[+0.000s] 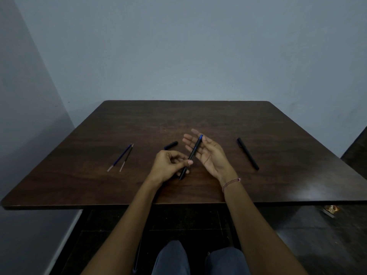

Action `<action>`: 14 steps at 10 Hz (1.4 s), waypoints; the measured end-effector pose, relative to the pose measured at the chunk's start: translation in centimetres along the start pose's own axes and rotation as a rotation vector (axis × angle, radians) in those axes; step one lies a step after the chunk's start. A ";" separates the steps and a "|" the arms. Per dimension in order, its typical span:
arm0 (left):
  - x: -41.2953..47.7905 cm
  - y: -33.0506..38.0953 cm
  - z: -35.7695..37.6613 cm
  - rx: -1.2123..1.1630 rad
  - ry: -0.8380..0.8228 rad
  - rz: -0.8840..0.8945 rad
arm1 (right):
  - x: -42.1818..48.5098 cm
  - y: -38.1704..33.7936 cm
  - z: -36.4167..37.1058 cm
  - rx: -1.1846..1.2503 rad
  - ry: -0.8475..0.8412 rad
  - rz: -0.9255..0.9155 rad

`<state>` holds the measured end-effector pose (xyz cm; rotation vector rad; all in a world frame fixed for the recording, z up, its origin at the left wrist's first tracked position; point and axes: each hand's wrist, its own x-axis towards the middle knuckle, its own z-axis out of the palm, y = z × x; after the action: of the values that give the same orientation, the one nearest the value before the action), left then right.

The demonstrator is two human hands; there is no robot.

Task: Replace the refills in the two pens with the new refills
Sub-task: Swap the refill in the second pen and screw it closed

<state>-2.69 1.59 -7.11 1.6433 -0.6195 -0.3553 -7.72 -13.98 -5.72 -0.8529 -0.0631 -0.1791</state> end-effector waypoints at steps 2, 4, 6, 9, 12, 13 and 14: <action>-0.1 0.2 0.0 -0.006 0.000 0.001 | -0.1 0.0 0.0 -0.031 0.034 -0.029; -0.2 0.4 0.2 0.014 -0.004 0.006 | 0.1 0.0 -0.4 -0.127 0.148 -0.063; -0.2 0.4 0.1 0.039 -0.023 0.011 | 0.2 0.2 -0.4 -0.199 0.283 -0.090; -0.1 0.1 0.0 0.023 -0.008 0.020 | 0.3 0.2 -0.3 -0.053 0.199 -0.085; -0.2 0.1 -0.1 0.000 0.007 0.017 | 0.0 0.1 -0.3 -0.046 0.069 -0.035; -0.2 0.1 -0.1 0.010 0.003 0.019 | -0.1 0.2 -0.2 -0.085 0.117 -0.054; -0.3 0.3 0.0 0.018 -0.003 0.006 | -0.1 0.2 -0.4 -0.136 0.174 -0.080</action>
<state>-3.01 1.78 -6.88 1.6583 -0.6313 -0.3491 -7.82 -14.07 -6.15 -0.9672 0.0788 -0.3349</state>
